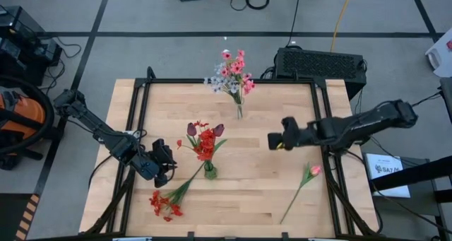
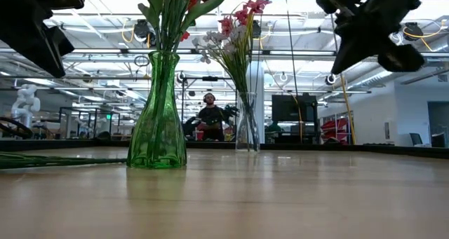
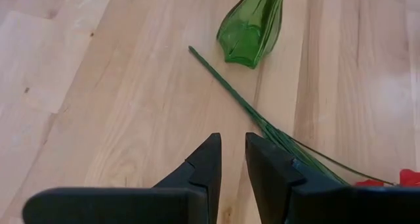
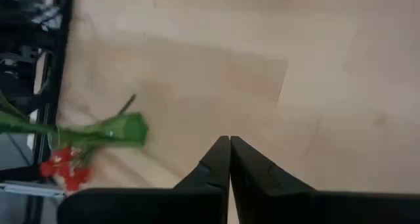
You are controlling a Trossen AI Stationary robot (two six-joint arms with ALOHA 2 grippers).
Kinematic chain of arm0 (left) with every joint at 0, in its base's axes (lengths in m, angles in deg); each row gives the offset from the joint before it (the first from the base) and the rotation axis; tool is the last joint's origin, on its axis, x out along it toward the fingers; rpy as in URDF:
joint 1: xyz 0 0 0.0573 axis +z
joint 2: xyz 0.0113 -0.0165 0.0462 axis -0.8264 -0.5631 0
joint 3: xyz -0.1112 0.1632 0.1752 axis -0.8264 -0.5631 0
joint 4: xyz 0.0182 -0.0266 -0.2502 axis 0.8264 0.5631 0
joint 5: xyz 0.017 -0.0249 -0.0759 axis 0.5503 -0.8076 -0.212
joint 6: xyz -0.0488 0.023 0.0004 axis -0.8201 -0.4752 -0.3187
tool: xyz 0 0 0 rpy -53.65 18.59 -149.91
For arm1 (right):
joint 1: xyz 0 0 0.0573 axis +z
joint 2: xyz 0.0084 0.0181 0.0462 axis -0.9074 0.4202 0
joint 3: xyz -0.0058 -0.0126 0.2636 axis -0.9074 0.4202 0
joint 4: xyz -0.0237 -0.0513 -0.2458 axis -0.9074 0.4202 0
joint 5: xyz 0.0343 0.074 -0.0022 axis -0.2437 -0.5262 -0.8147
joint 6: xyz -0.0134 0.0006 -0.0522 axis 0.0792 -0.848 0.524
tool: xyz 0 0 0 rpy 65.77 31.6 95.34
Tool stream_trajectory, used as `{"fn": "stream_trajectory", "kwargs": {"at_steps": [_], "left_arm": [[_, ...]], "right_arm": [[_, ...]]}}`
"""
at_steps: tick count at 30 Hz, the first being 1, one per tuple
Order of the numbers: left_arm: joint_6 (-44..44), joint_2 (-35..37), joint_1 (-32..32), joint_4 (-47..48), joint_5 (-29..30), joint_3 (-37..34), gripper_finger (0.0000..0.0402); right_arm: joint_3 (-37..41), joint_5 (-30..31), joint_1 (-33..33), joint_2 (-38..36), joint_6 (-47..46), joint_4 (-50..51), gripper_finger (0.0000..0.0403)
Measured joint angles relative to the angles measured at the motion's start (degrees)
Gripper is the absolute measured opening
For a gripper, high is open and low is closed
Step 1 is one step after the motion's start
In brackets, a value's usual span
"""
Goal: Sort flowers into vase by color
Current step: Put the pink flower into the transparent flower vase
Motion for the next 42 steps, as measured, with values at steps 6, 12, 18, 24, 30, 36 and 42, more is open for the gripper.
{"fn": "stream_trajectory", "kwargs": {"at_steps": [6,12,18,24,30,36,42], "left_arm": [[0.0,0.0,0.0,0.0,-0.1,0.0,0.0075],[0.0,0.0,0.0,0.0,-1.5,0.0,0.0075],[0.0,0.0,0.0,0.0,-1.6,0.0,0.0075],[0.0,0.0,0.0,0.0,-1.6,0.0,0.0075],[0.0,0.0,0.0,0.0,-1.6,0.0,0.0075],[0.0,0.0,0.0,0.0,-1.6,0.0,0.0075],[0.0,0.0,0.0,0.0,-1.6,0.0,0.0075]], "right_arm": [[-0.5,0.1,9.3,7.7,-15.7,-0.6,0.0001],[-4.5,0.0,16.0,14.5,-28.7,3.5,0.0001],[-6.0,-1.8,20.7,15.5,-40.8,10.9,0.0001],[-6.0,-7.7,24.3,15.5,-48.2,14.8,0.0004],[-6.0,-7.6,25.4,15.5,-47.7,15.7,0.0004],[-6.0,-10.5,26.1,16.1,-46.9,17.1,0.0004],[-6.0,-12.4,27.4,17.2,-46.9,17.0,0.0004]]}}
